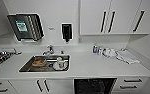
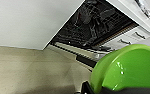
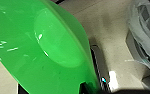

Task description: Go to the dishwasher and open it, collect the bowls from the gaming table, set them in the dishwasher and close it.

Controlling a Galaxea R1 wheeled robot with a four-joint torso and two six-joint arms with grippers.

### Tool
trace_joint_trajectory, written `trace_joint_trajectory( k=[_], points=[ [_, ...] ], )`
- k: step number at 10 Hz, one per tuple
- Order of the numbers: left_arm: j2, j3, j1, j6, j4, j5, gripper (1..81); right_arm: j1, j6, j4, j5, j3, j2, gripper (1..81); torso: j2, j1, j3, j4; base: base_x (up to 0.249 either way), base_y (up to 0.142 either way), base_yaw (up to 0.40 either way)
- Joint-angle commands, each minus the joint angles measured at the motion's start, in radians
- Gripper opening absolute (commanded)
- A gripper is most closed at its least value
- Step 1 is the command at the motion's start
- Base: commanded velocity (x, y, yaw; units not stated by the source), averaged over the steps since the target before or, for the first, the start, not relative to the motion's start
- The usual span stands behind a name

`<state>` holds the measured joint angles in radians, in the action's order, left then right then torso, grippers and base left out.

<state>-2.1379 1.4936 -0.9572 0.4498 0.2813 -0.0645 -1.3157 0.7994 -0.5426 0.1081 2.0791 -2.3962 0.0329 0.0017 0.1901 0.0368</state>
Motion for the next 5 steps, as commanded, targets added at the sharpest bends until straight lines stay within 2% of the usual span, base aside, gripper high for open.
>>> trace_joint_trajectory(
  k=[1, 3, 5],
  points=[
    [0.042, -0.059, 0.214, 0.012, -0.068, 0.159, 1.0, 0.062, 0.004, 0.006, -0.022, -0.01, 0.05, 1.0, 0.0, 0.0, 0.028, 0.0, 0.0, 0.0, 0.0],
    [0.027, -0.061, 0.313, 0.01, -0.109, 0.242, 1.0, 0.062, 0.004, 0.003, -0.022, -0.012, 0.047, 1.0, 0.0, 0.0, 0.056, 0.0, 0.0, 0.0, 0.0],
    [-0.016, -0.055, 0.422, 0.013, -0.134, 0.343, 1.0, 0.062, 0.004, -0.005, -0.022, -0.012, 0.042, 1.0, -0.001, 0.001, 0.082, 0.0, 0.0, 0.0, 0.0]
  ],
)
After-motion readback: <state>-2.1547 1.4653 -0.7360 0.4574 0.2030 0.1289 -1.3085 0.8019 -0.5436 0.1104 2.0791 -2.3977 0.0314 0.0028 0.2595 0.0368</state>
